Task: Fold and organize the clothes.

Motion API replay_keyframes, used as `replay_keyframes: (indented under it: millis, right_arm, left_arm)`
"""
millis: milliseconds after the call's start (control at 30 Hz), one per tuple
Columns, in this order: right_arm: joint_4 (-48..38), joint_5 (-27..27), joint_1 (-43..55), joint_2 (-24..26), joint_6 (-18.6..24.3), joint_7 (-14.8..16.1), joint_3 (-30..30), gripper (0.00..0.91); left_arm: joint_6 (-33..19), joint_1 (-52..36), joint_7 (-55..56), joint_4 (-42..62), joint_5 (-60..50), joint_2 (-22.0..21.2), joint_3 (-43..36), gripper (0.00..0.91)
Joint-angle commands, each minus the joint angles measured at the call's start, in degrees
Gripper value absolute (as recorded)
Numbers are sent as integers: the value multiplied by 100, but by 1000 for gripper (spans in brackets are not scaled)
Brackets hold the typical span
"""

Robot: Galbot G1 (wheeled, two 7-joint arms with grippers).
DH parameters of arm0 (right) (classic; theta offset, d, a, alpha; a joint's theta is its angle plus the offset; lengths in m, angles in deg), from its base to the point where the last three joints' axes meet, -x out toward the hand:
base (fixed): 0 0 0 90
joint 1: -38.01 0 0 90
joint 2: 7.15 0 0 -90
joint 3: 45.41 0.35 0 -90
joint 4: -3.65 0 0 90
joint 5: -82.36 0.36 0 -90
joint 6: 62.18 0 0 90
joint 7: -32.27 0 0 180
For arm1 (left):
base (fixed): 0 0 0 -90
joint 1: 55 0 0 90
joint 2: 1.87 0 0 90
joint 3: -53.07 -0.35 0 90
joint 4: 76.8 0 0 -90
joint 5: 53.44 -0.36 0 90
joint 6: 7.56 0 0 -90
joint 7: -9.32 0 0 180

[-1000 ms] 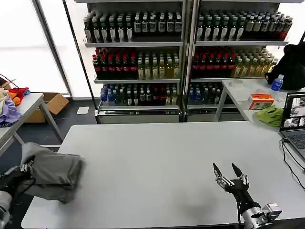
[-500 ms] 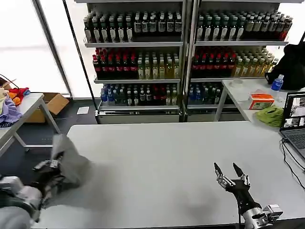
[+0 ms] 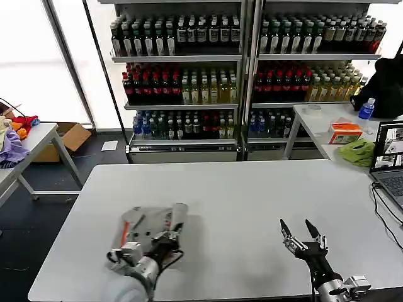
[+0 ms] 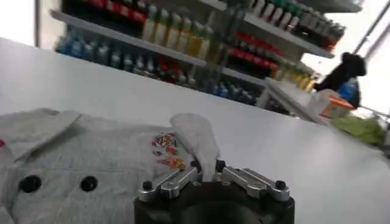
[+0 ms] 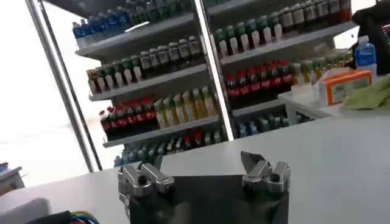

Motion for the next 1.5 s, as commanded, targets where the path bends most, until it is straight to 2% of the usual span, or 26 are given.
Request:
replay_keyframes:
  millis: [33, 133, 333, 500, 600, 733, 833, 867, 967, 1000, 1033, 1067, 1167, 1300, 1500]
  right_arm:
    - [122, -208, 11, 155, -641, -46, -439, 907]
    - [174, -89, 163, 288, -893, -176, -719, 907]
    - [184, 191, 696, 275, -1292, -425, -1258, 907]
    - [105, 421, 1009, 224, -1535, -680, -1801, 907]
    - [-20, 525, 1122, 192, -1629, -948, -2084, 907]
    - [-269, 641, 1360, 98, -1685, -1145, -2441, 907]
    - [-382, 1061, 1512, 4, -1906, -1416, -2678, 907]
    - [-467, 1035, 1547, -19, -1921, -1520, -2760, 907]
    - [-596, 967, 1534, -13, -1842, -1516, -2820, 907]
    - [-643, 892, 1539, -15, -1820, -1497, -2850, 635]
    - [-657, 827, 1553, -20, -1802, -1498, -2864, 433]
    - [-722, 743, 1577, -34, -1823, -1539, -2931, 0]
    - [-808, 512, 1549, -9, -1790, -1533, -3033, 0]
    - [-726, 491, 1438, 22, -1676, -1511, -2979, 0]
    - [-798, 514, 1497, 160, -1656, -1409, -2577, 0]
  left_arm:
    - [320, -1408, -1, 237, 429, -438, -1604, 907]
    - [340, -1328, -264, 65, 342, -415, -1411, 907]
    - [309, -1138, -794, -432, 421, -338, -492, 907]
    - [78, -675, -1172, -916, 559, -151, 538, 907]
    - [48, -294, -1246, -1151, 528, -76, 1154, 907]
    - [14, 383, -1348, -1454, 354, -292, 1922, 907]
    - [-20, 765, -1402, -1569, 289, -416, 2226, 907]
    - [-29, 897, -1432, -1612, 247, -463, 2319, 907]
    - [-17, 1069, -1470, -1694, 237, -542, 2413, 907]
    - [-22, 1103, -1495, -1712, 231, -565, 2421, 907]
    - [-22, 1119, -1501, -1717, 218, -598, 2423, 907]
    - [-21, 1122, -1497, -1721, 214, -641, 2420, 907]
    - [17, 1105, -1489, -1726, 244, -684, 2414, 907]
    - [75, 1160, -1486, -1723, 278, -607, 2414, 907]
    - [94, 1176, -1453, -1681, 393, -526, 2476, 907]
